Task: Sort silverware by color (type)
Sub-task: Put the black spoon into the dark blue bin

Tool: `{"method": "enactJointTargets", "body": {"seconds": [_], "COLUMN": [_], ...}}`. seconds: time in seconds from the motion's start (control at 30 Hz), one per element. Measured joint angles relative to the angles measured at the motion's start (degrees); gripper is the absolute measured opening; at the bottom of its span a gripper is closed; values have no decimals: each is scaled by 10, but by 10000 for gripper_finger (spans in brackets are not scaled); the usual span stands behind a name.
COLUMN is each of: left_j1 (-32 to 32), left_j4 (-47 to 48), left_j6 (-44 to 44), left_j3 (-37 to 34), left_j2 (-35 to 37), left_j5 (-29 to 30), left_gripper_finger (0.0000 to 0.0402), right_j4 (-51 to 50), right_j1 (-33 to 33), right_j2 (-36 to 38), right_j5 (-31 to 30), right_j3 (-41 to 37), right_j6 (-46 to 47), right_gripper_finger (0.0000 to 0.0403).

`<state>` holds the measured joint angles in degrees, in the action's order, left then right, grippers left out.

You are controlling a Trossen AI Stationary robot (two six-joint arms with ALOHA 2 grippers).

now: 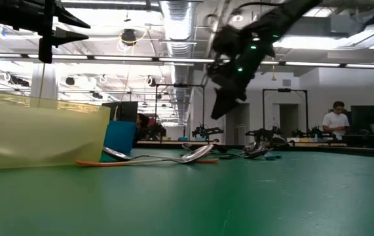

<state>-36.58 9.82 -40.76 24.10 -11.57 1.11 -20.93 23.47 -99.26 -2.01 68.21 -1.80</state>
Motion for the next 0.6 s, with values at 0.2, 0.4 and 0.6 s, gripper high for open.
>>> {"method": "enactJointTargets", "body": {"seconds": [0.2, 0.4, 0.6], "left_j1": [0, 0, 0], "left_j4": [0, 0, 0], "left_j6": [0, 14, 17], "left_j3": [0, 0, 0], "left_j2": [0, 0, 0], "left_j5": [10, 23, 28], "left_gripper_finger": [110, 110, 110], "right_j4": [125, 112, 86], "right_j1": [-6, -34, -35], "right_j2": [55, 33, -4], "right_j5": [20, -20, -30], "right_j3": [-93, -93, -94], "right_j6": [-3, -56, -49], "right_gripper_finger": [108, 108, 119]}}
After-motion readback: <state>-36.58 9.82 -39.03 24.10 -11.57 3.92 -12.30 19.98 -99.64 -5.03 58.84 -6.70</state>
